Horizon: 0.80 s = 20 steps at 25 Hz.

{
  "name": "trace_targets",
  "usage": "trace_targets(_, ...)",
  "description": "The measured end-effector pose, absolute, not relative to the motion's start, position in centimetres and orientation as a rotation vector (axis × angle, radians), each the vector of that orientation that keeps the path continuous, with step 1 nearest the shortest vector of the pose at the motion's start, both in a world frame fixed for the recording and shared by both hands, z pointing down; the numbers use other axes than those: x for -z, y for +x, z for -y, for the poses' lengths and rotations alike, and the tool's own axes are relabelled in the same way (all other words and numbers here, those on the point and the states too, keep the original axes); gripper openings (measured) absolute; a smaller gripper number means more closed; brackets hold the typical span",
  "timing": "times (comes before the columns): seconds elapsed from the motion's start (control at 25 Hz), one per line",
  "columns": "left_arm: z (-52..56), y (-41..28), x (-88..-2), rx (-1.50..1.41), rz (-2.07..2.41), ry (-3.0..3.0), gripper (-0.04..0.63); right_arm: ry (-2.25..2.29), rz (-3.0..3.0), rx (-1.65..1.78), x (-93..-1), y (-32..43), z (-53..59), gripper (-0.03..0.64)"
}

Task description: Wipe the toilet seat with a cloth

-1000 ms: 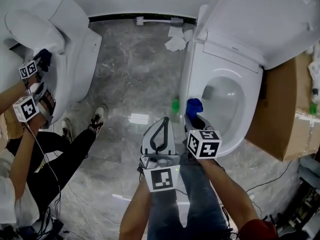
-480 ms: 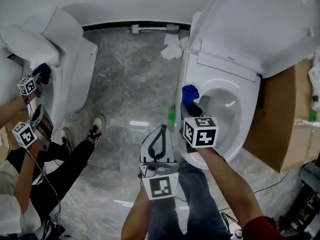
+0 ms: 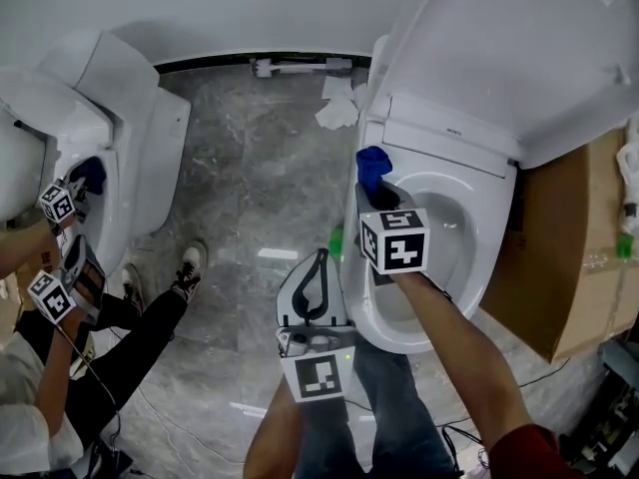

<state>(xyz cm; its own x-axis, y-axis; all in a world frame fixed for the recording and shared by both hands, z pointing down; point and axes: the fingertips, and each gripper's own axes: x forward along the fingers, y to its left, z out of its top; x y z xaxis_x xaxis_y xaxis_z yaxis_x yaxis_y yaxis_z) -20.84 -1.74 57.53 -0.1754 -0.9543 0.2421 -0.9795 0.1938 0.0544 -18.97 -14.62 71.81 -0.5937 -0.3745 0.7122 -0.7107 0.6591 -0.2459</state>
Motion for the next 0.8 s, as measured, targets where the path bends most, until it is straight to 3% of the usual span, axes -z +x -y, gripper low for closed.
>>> trace_targets(0.4, 5.3, -18.8, -56.9, -0.17, 2.218, 1.888, 0.015, 0.872, 2.211, -0.722, -71.3, -17.9, 21.1, 0.057)
trace_targets(0.8, 8.0, -14.4, -57.0, -0.149, 2.153, 1.952, 0.015, 1.014, 2.156, -0.685, -71.6, -9.9, 25.1, 0.057)
